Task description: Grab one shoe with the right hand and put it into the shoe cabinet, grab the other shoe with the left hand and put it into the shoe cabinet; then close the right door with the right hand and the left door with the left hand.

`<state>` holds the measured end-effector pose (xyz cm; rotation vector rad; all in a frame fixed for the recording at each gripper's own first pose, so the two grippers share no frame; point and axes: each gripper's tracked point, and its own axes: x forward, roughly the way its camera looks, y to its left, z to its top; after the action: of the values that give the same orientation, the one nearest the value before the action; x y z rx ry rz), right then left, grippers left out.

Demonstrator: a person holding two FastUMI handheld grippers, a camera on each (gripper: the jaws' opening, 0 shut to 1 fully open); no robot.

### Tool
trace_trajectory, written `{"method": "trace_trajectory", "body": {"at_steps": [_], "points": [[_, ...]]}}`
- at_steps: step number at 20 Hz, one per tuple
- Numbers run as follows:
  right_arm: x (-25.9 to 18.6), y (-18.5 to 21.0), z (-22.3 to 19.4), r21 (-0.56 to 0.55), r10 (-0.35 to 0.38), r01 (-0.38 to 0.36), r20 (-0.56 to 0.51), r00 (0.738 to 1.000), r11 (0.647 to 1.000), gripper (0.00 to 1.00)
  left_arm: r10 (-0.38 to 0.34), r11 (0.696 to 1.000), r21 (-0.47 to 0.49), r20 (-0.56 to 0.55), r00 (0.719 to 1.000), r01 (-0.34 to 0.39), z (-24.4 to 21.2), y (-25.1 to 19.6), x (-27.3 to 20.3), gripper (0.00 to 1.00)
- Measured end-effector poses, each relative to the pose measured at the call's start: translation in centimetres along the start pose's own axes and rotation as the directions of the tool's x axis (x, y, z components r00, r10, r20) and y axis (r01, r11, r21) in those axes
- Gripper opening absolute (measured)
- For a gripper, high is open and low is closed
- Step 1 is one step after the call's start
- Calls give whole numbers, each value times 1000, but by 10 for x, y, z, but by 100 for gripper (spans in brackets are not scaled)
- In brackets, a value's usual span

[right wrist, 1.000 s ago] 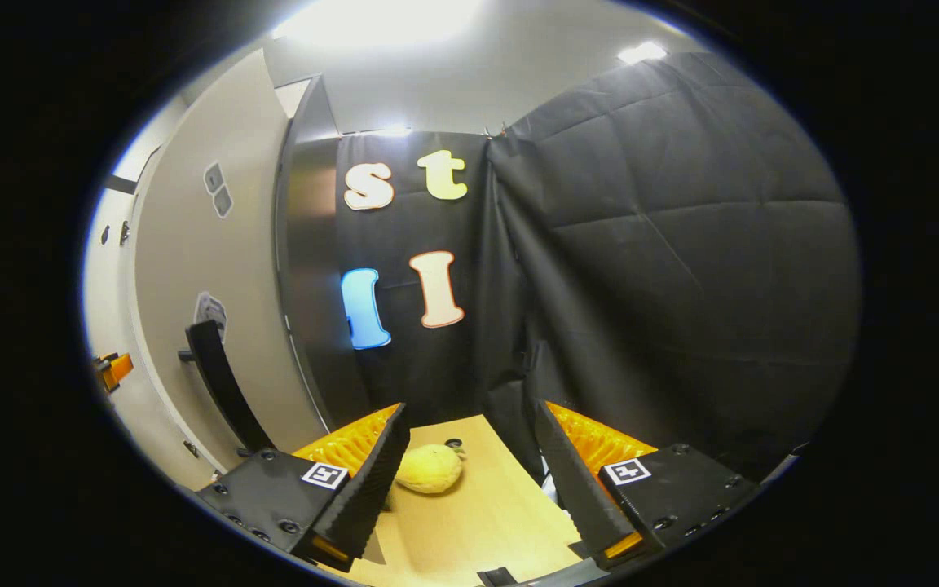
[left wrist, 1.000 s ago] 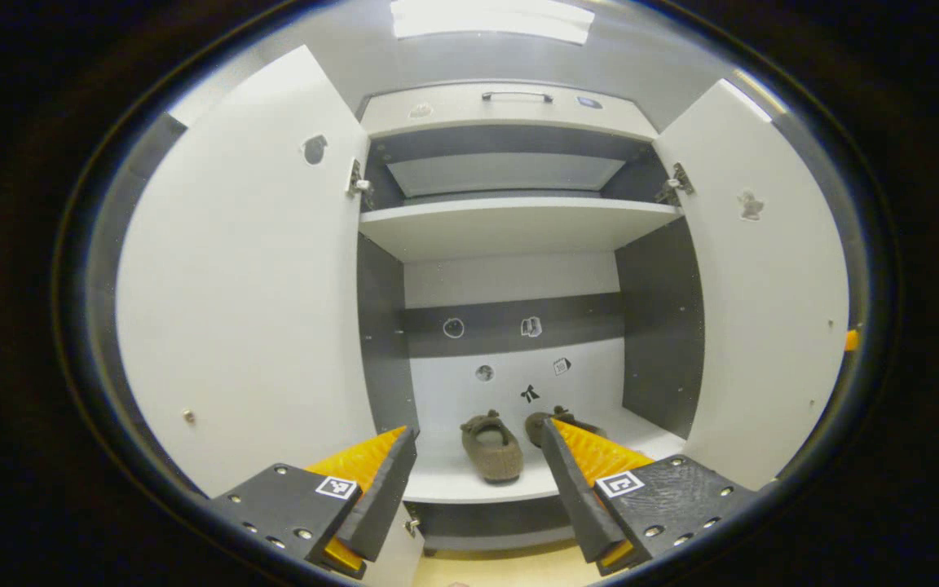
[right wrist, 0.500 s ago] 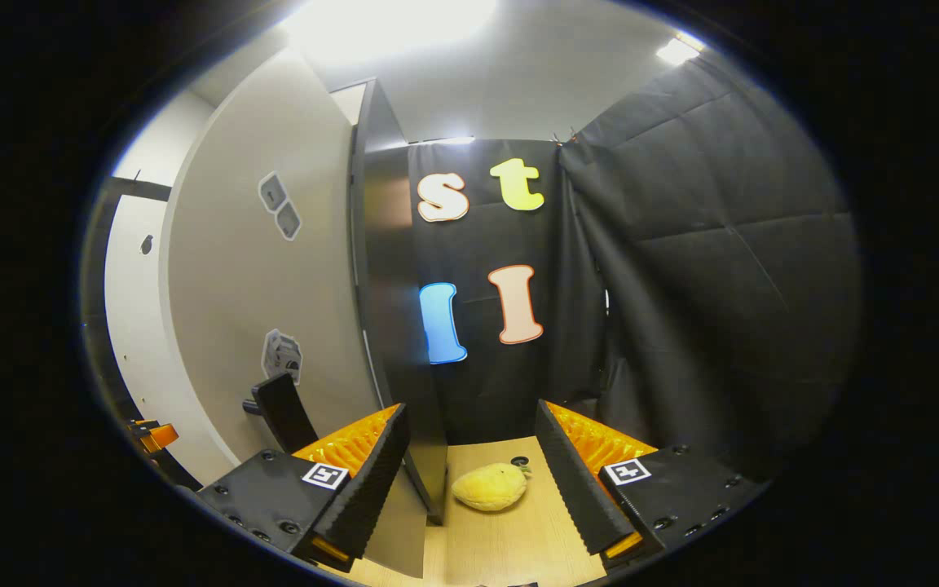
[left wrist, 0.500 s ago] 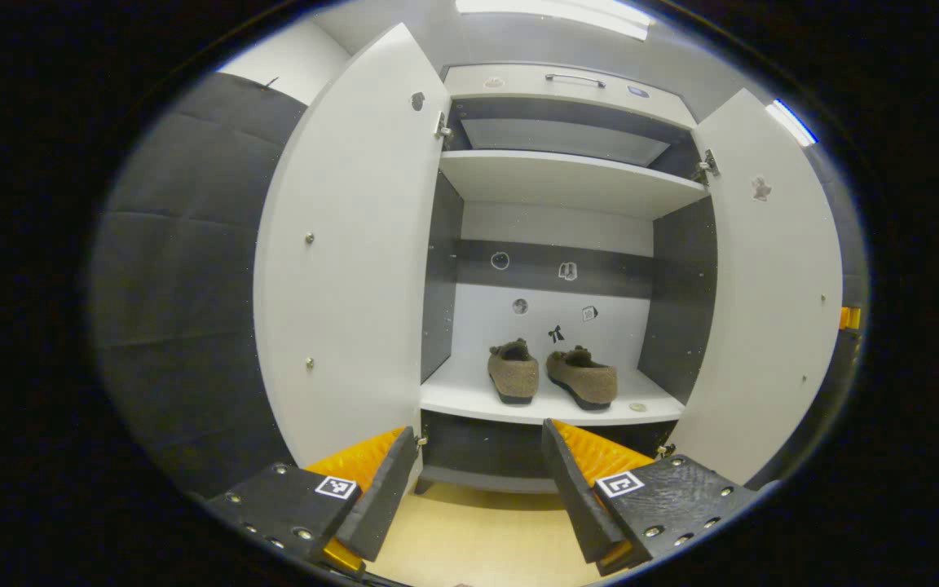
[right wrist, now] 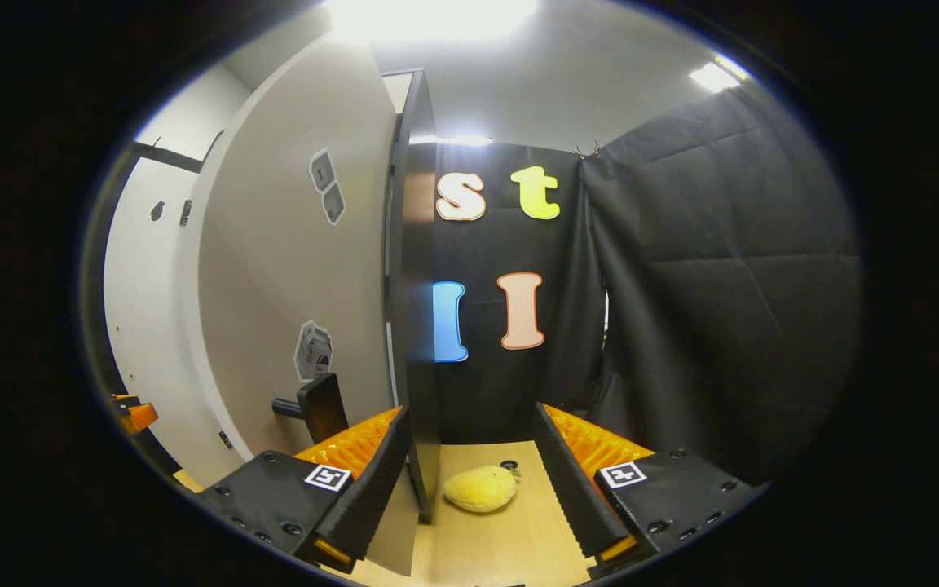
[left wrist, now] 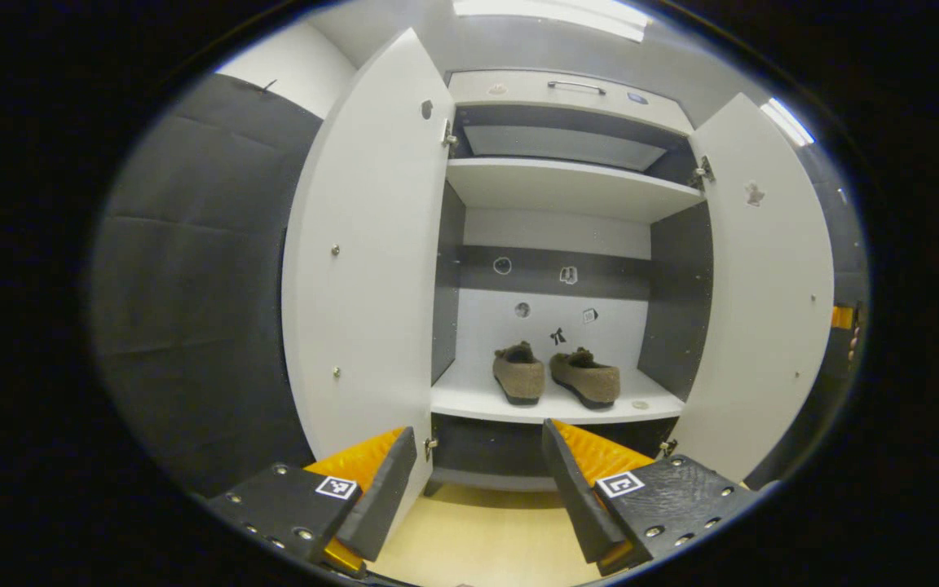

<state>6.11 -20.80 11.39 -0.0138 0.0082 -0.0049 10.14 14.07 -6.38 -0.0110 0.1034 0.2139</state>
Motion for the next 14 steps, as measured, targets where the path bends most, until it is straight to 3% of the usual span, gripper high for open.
{"method": "trace_trajectory", "body": {"at_steps": [1, 5, 6, 11, 14], "points": [[0, 4, -1, 13, -3, 3, 0, 1000, 1000, 90, -6, 1000, 3, 1, 1000, 6, 1, 3, 0, 90], [-5, 35, -4, 34, 6, -6, -2, 1000, 999, 90, -48, 999, -4, 7, 999, 48, 3, 12, 4, 90], [-5, 44, -3, 27, 11, -11, 0, 1000, 1000, 95, -65, 998, -12, 8, 998, 65, 4, 13, 4, 90], [2, 94, -2, 6, 30, -30, 40, 999, 1000, 95, -174, 985, -15, 28, 984, 174, 9, 15, 4, 90], [13, 134, -14, 25, 61, -61, 7, 998, 998, 90, -179, 982, -48, 36, 983, 180, 10, 30, -4, 90]]}}
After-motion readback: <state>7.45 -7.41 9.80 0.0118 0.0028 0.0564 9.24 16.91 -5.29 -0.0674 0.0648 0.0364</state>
